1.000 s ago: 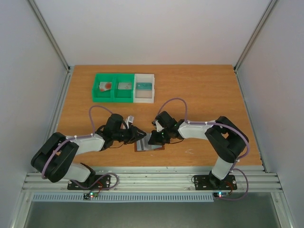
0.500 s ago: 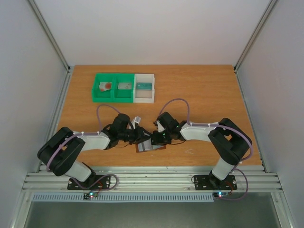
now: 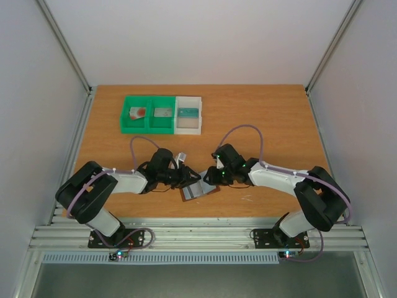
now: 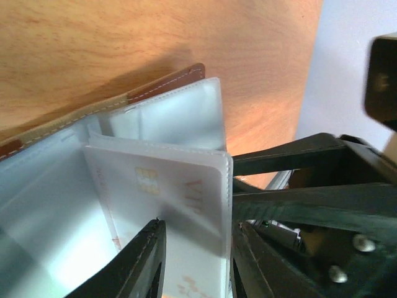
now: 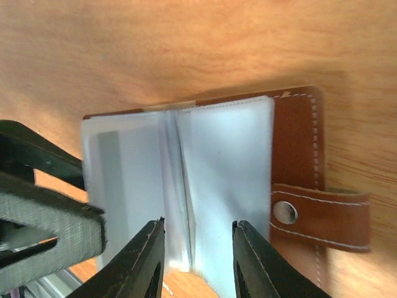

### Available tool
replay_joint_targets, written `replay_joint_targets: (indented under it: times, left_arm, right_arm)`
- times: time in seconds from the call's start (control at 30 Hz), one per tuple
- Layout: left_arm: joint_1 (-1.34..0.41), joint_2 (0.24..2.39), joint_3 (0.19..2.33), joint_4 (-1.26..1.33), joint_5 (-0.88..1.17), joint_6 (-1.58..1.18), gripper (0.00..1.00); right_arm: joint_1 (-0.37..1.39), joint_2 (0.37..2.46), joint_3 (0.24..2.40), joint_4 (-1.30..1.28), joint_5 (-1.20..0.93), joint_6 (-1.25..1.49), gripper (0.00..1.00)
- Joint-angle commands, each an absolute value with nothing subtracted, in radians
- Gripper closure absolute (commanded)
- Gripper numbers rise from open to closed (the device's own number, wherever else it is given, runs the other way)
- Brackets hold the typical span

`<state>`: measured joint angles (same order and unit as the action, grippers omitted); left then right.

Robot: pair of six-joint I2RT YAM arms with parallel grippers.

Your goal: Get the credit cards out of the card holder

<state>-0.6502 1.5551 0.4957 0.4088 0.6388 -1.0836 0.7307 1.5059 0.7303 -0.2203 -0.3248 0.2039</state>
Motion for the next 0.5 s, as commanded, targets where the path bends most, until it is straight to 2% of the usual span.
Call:
replay_joint_targets:
  times: [0.0,0.13,0.47]
  left_arm:
    - [-0.656,1.59,0.514,0.473,0.627,-1.067,0.7]
    - [-0.656,1.595,0.523,0.475,0.639,-1.071,0.68]
    - [-0.656,1.565,0.54,0.422,0.632,-1.037,0.6]
  right_arm:
    - [0.717,1.433,0.727,-0.286,-0.239,0.168,0.67]
    - [0.677,1.39,0.734,-0.343,-0.188,0.131,0.62]
    - [0.603,1.339,0.722,-0.359,-0.261,0.108,0.58]
